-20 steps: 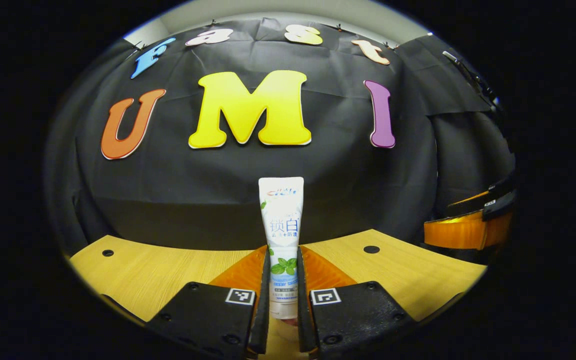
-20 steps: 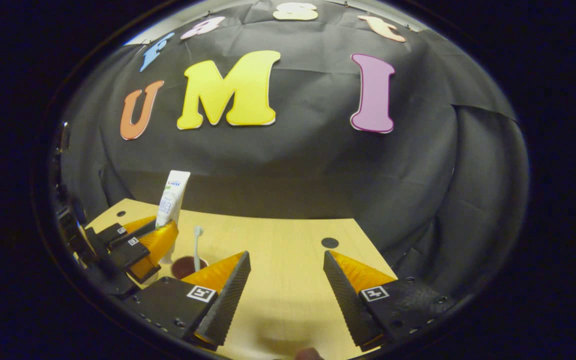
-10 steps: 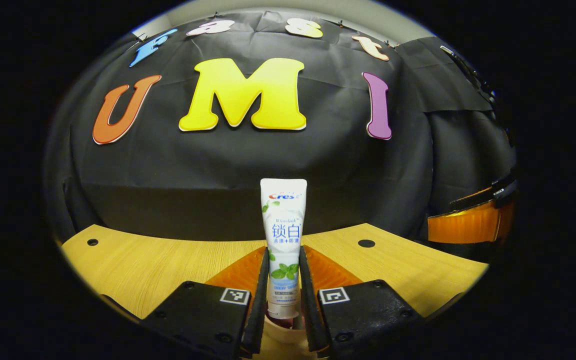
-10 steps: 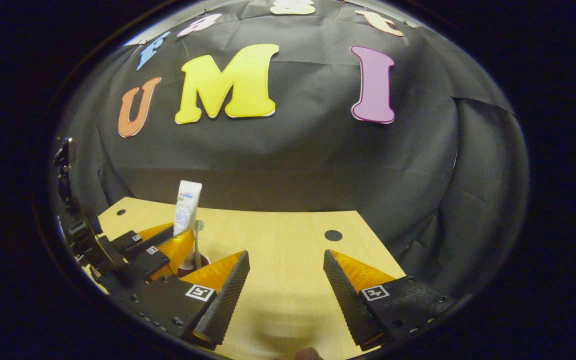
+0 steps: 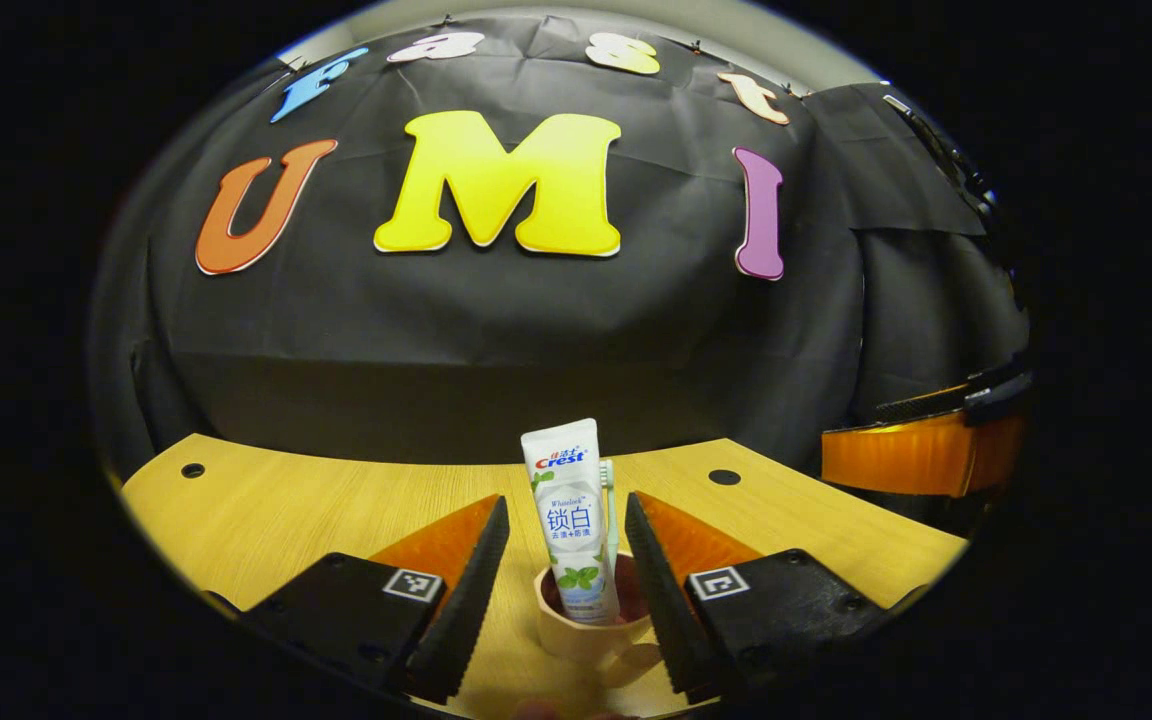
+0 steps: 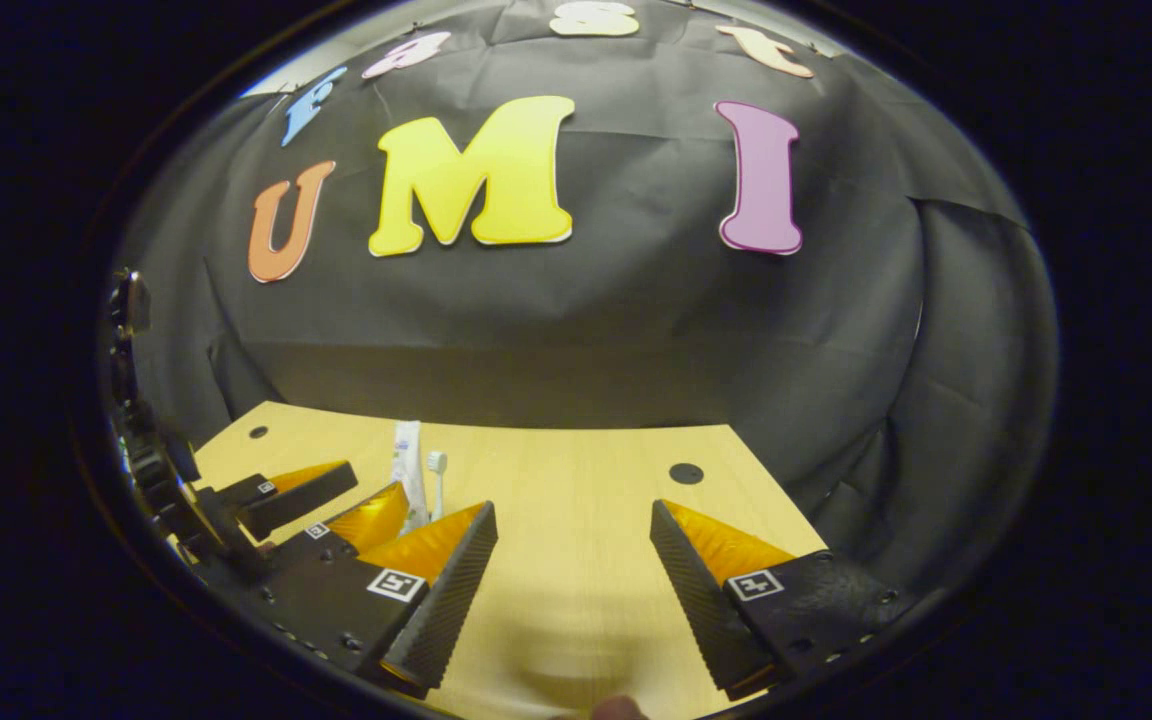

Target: Put the toothbrush and toothpaste on the desktop into the cup, then pick up the cup and place it on the coaster on the desktop.

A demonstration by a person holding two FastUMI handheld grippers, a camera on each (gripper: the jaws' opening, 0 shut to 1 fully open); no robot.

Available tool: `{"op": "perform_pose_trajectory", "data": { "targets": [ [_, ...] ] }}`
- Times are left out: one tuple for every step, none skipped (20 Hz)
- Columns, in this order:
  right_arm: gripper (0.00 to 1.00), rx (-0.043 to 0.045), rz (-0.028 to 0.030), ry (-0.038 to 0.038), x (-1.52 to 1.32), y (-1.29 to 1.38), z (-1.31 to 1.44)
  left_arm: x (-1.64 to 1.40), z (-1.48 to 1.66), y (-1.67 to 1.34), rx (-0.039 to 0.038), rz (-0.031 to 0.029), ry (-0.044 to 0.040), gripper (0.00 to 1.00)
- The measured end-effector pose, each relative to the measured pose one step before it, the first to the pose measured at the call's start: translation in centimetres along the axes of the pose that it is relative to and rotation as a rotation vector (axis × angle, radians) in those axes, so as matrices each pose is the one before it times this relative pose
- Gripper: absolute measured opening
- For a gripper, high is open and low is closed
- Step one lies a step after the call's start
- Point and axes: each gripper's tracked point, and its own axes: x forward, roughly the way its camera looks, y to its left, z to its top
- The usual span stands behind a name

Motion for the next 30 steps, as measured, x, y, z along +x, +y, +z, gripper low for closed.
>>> {"op": "perform_pose_trajectory", "data": {
  "targets": [
    [0.94,0.00258,0.00507,0.00074,-0.178,0.321,0.069,-0.693,0.274,0.311,0.00033,0.01078,0.00403,0.87],
    [0.94,0.00308,0.00158,0.00213,-0.198,0.325,0.053,-0.711,0.226,0.338,-0.00109,0.011,0.00556,0.91],
    [0.94,0.00323,-0.00317,0.00438,-0.132,0.272,0.005,-0.69,0.201,0.341,-0.0044,0.01013,0.00876,0.98],
    [0.94,0.00274,0.00249,0.00868,-0.225,0.393,-0.054,-0.842,0.303,0.469,-0.00119,0.01334,0.00549,0.98],
    [0.94,-0.00012,0.00305,0.00753,-0.246,0.485,-0.057,-0.934,0.411,0.546,-0.00109,0.01407,0.0019,0.98],
    [0.94,-0.0022,0.00184,0.00407,-0.277,0.406,0.134,-0.85,0.421,0.527,-0.00247,0.01318,0.00245,0.98],
    [0.94,-0.00683,-0.00397,0.00563,-0.178,0.322,-0.014,-1.039,0.402,0.583,-0.00099,0.01356,0.00382,0.98],
    [0.94,-0.00694,-0.00969,0.01086,-0.004,0.303,0.023,-1.032,0.299,0.512,-0.00241,0.01008,0.00578,0.98],
    [0.93,-0.00497,0.00209,0.01423,-0.167,0.643,-0.137,-0.856,0.241,0.609,-0.00374,0.01019,0.00733,0.98],
    [0.94,-0.00674,0.00386,0.02522,0.071,0.861,-0.247,-0.92,0.214,0.605,-0.00865,0.00887,0.00999,0.98],
    [0.93,-0.01005,0.00279,0.02102,0.022,0.735,-0.211,-0.807,0.203,0.612,-0.01069,0.00795,0.00991,0.98],
    [0.94,-0.01502,-0.00029,0.02698,0.116,0.749,-0.173,-0.896,0.333,0.694,-0.01141,0.01277,0.00436,0.98],
    [0.94,-0.00256,0.01774,0.01895,0.036,1.031,-0.107,-0.774,0.4,0.75,-0.00994,0.01583,0.00288,0.98],
    [0.95,-0.0048,0.01423,0.0316,0.116,1.034,-0.31,-0.867,0.439,0.872,-0.00944,0.01735,0.00287,0.98],
    [0.95,-0.0013,0.01677,0.02607,0.101,0.895,-0.285,-0.652,0.51,0.83,-0.00778,0.01793,-0.00234,0.98],
    [0.95,-0.00437,0.01012,0.03466,0.206,0.815,-0.469,-0.647,0.397,0.799,-0.00502,0.01678,-0.00257,0.98],
    [0.94,0.00249,0.00362,0.03326,0.287,0.628,-0.437,-0.539,0.542,0.731,-0.00239,0.01532,-0.00418,0.98],
    [0.94,0.00566,0.00732,0.03988,0.252,0.69,-0.547,-0.47,0.474,0.807,0.00105,0.01609,-0.00488,0.98],
    [0.95,0.0044,0.0072,0.04221,0.413,0.661,-0.733,-0.405,0.482,0.747,0.00178,0.01369,-0.00517,0.98],
    [0.94,0.00883,0.00266,0.03953,0.523,0.453,-0.448,-0.367,0.49,0.748,0.00222,0.01205,-0.0044,0.98],
    [0.94,0.00916,0.00328,0.04162,0.593,0.354,-0.487,-0.419,0.279,0.756,0.00226,0.01225,-0.00383,0.98],
    [0.94,0.00864,-0.0043,0.03839,0.686,0.184,-0.461,-0.428,0.301,0.744,0.00106,0.01136,-0.00482,0.98],
    [0.94,0.00946,-0.00109,0.03651,0.628,0.199,-0.368,-0.402,0.134,0.736,0.00111,0.01274,-0.0049,0.98],
    [0.94,0.00677,0.00013,0.03869,0.529,0.098,-0.372,-0.35,0.206,0.734,0.00024,0.01267,-0.00496,0.98],
    [0.94,0.01117,-0.00038,0.03215,0.466,0.108,-0.337,-0.177,-0.015,0.723,-0.00014,0.01566,0.00181,0.98],
    [0.94,0.00884,0.00131,0.03195,0.699,0.096,-0.241,-0.271,-0.174,0.81,-0.00357,0.01631,0.00323,0.98],
    [0.94,0.01074,-0.00283,0.03496,0.75,0.061,-0.367,-0.26,-0.152,0.723,-0.0072,0.01629,0.0035,0.98],
    [0.94,0.00944,-0.00267,0.03268,0.765,-0.001,-0.23,-0.223,-0.044,0.69,-0.01016,0.01844,0.00393,0.98],
    [0.94,0.00806,-0.00387,0.03265,0.818,0.002,-0.283,-0.161,-0.061,0.693,-0.00994,0.01932,0.00112,0.98],
    [0.94,0.0065,-0.0023,0.03034,0.804,0.077,-0.235,-0.221,-0.344,0.761,-0.00609,0.0183,0.00746,0.98]
  ]
}}
